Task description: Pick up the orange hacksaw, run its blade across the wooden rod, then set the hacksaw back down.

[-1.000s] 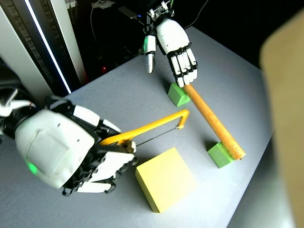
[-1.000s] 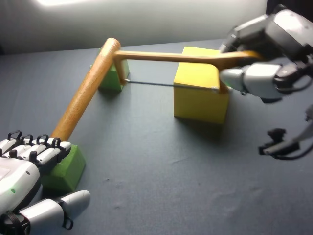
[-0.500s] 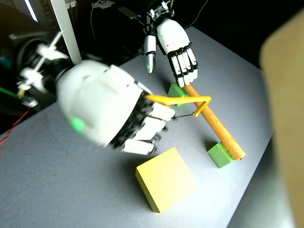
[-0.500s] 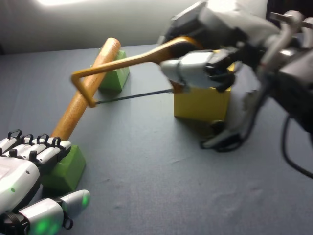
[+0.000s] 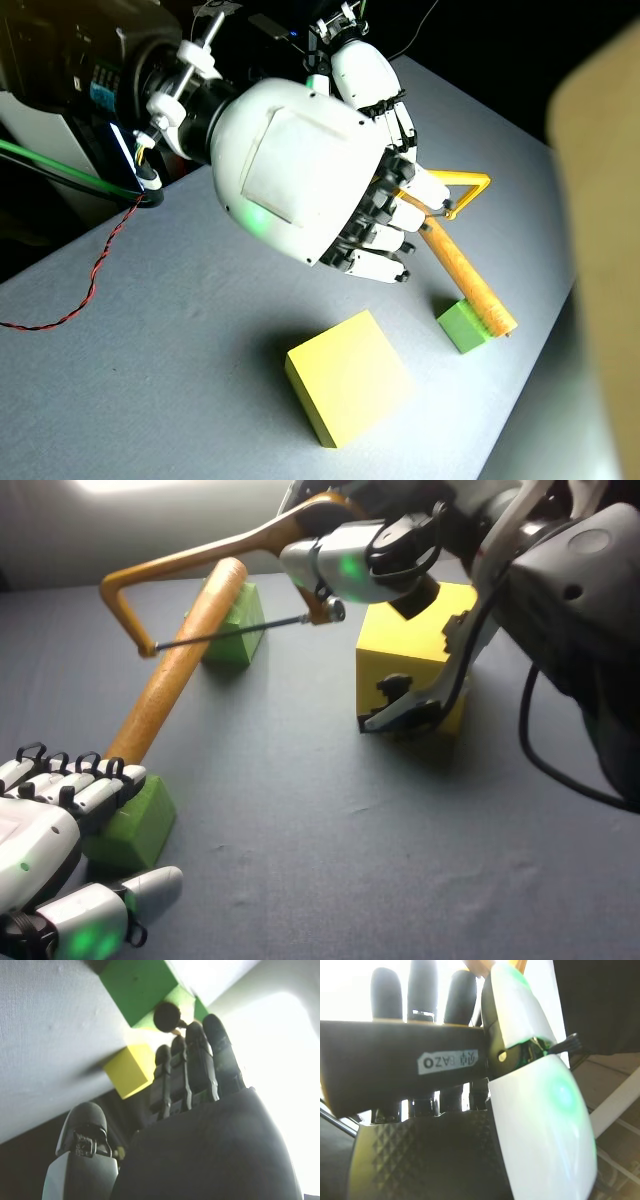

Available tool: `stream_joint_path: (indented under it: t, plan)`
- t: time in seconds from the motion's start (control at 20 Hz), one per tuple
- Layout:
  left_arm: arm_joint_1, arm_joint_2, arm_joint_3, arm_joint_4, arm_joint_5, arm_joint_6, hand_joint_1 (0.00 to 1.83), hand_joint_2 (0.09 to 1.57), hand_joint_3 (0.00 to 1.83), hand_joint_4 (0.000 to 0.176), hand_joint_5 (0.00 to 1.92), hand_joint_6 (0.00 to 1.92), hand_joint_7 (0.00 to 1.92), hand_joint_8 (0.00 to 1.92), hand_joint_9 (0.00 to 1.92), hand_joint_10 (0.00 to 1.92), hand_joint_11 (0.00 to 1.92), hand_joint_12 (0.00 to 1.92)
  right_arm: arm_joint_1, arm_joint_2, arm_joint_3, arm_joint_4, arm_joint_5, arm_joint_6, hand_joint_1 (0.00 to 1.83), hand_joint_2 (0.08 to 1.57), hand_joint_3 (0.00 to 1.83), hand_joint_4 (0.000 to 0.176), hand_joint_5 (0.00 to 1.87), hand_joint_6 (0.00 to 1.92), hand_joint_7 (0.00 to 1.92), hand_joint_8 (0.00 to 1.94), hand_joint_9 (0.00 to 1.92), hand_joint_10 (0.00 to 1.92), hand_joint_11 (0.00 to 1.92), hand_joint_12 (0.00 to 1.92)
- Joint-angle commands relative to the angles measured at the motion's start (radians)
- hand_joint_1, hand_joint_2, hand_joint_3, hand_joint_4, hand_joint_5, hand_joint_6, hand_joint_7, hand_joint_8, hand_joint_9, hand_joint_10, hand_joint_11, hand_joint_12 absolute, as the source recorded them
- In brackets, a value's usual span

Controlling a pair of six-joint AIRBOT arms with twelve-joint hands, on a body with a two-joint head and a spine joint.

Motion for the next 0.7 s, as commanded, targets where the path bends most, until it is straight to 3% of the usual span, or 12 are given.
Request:
stream_joint_path:
  t: [0.0,0.05,0.15,0.2,0.35,0.55,0.65]
  plan:
    - [-0.003,-0.004,0.005,0.020,-0.058,-0.005,0.00,1.26,0.00,0.000,0.20,0.01,0.25,0.01,0.26,0.00,0.00,0.49,-0.002,-0.009,0.009,-0.075,0.037,0.033,1.22,1.12,0.00,0.000,0.90,1.10,1.07,0.89,1.09,0.48,0.75,1.19]
    - [-0.003,-0.004,0.005,0.020,-0.058,-0.005,0.00,1.26,0.00,0.000,0.21,0.01,0.27,0.01,0.28,0.01,0.00,0.56,-0.009,-0.022,0.017,-0.075,0.044,0.047,1.22,1.12,0.00,0.013,0.92,1.10,1.02,0.93,1.08,0.47,0.74,1.19]
    - [-0.001,-0.004,0.004,0.020,-0.058,-0.005,0.00,1.26,0.00,0.000,0.22,0.00,0.28,0.00,0.29,0.01,0.00,0.59,-0.022,-0.056,0.045,-0.075,0.053,0.075,1.22,1.12,0.00,0.011,0.91,1.11,1.03,0.92,1.08,0.47,0.74,1.19]
    - [-0.002,-0.005,0.004,0.020,-0.058,-0.005,0.00,1.26,0.00,0.000,0.22,0.00,0.28,0.00,0.28,0.00,0.00,0.54,-0.027,-0.081,0.069,-0.075,0.052,0.087,1.22,1.12,0.00,0.000,0.89,1.12,1.05,0.90,1.08,0.47,0.74,1.20]
    - [-0.002,-0.006,0.004,0.020,-0.058,-0.005,0.00,1.26,0.00,0.000,0.23,0.01,0.30,0.01,0.29,0.01,0.00,0.59,-0.035,-0.133,0.121,-0.076,0.050,0.092,1.21,1.14,0.00,0.000,0.86,1.15,1.02,0.96,1.07,0.50,0.72,1.24]
    - [-0.004,-0.010,0.005,0.020,-0.058,-0.004,0.00,1.26,0.00,0.000,0.21,0.00,0.26,0.00,0.26,0.00,0.00,0.51,-0.082,-0.217,0.218,-0.090,0.008,0.078,1.20,1.15,0.00,0.000,0.85,1.17,0.98,1.02,1.05,0.52,0.73,1.23]
    - [-0.003,-0.015,0.007,0.020,-0.058,-0.004,0.00,1.26,0.00,0.000,0.23,0.01,0.28,0.00,0.28,0.01,0.00,0.57,-0.115,-0.282,0.291,-0.136,-0.005,0.085,1.21,1.14,0.00,0.008,0.89,1.13,1.00,0.99,1.04,0.55,0.74,1.22]
